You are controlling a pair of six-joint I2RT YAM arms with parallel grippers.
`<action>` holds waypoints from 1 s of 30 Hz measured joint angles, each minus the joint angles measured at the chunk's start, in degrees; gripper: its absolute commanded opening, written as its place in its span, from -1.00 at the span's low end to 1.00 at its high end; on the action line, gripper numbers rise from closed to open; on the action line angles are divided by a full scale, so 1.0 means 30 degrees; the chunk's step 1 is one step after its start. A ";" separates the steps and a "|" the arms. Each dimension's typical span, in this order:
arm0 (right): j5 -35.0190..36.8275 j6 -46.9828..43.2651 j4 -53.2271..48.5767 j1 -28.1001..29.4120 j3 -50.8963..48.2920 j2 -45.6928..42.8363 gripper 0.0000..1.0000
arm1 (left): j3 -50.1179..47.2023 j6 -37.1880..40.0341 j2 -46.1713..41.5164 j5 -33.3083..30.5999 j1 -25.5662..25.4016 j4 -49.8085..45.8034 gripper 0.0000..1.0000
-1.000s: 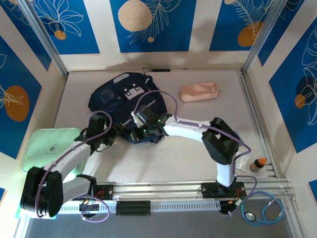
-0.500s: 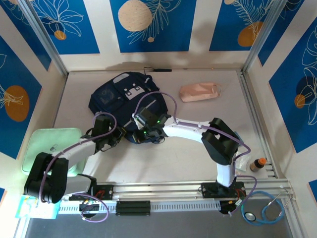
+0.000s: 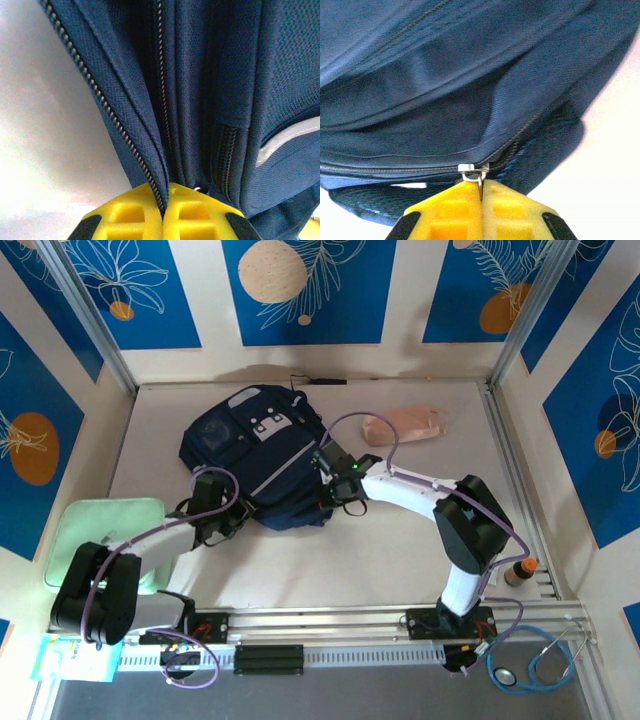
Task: Pack the student bag
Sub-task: Zip the student bag at the center of the table.
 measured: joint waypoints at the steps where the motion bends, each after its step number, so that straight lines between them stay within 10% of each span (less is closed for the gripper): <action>1: 0.0015 -0.0117 -0.0095 -0.0153 0.0073 0.0051 -0.88 | 0.0000 0.0007 0.0000 0.0000 -0.0029 0.0029 -1.00; 10: -0.0029 -0.1049 -0.0350 -0.0095 0.1282 0.1479 -0.65 | 0.0058 0.0175 0.0007 0.0000 -0.0036 -0.0051 -1.00; 18: 0.0444 -0.1013 -0.0342 0.0007 0.1304 0.1749 -1.00 | 0.0109 0.0503 0.0007 -0.0015 -0.0036 -0.0160 -1.00; 30: 0.2710 0.0095 -0.1384 -0.1064 0.2229 0.1734 -1.00 | 0.0787 0.1180 0.0073 0.0051 -0.0160 -0.0568 -1.00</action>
